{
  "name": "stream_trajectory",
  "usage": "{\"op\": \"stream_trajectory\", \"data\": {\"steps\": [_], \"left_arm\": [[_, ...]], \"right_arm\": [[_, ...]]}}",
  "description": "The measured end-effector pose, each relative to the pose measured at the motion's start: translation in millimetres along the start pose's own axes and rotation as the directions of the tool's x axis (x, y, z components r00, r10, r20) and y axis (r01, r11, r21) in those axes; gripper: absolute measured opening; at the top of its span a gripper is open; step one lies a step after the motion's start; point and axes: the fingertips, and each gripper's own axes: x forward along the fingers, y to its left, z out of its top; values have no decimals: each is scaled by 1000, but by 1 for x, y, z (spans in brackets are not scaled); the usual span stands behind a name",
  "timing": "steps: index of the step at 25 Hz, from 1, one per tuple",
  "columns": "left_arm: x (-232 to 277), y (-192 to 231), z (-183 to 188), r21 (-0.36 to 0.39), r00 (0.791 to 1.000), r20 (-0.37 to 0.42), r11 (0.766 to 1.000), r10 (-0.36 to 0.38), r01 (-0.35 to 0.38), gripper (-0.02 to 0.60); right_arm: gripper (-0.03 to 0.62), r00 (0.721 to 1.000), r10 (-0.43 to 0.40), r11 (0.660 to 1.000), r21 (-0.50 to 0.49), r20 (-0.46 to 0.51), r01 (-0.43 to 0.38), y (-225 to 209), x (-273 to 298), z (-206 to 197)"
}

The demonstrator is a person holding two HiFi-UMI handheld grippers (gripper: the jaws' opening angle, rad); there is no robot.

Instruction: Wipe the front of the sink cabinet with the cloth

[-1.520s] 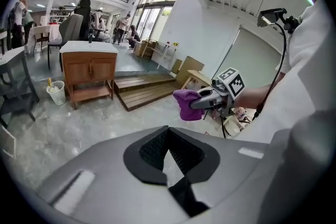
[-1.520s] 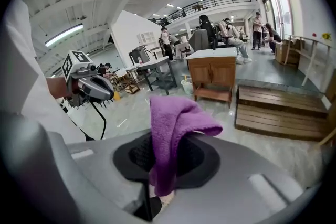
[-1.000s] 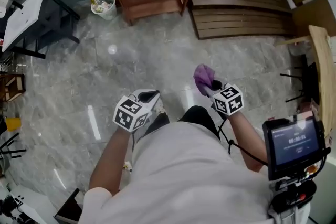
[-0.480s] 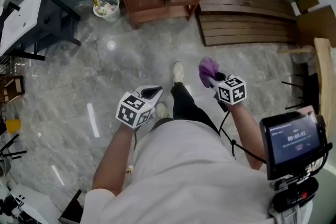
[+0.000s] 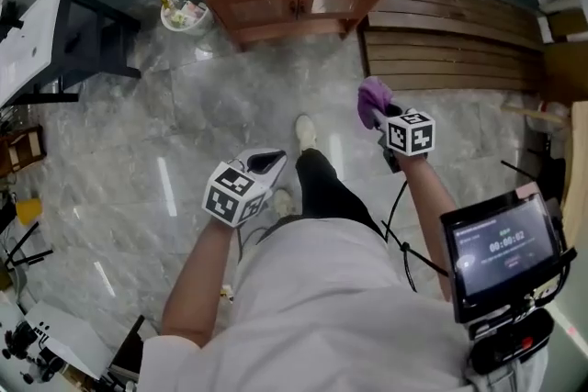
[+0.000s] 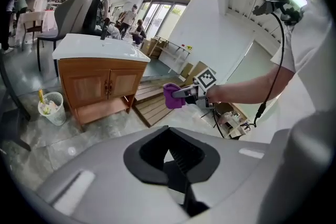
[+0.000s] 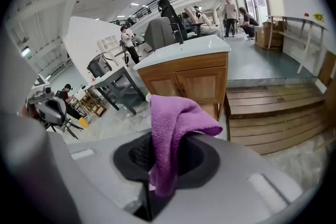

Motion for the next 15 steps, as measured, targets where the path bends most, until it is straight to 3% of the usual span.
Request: {"op": "stream_trajectory", "data": {"steps": [7,15], "left_arm": [[81,60,79,-31,1000,-28,999,-14,13,5],[122,91,118,-29,999,-28,999,-39,39,5]], "right_arm": [[72,1000,-2,988,155,3,2,-117,91,83],[72,995,-80,911,410,61,48,-210,154,131]]}}
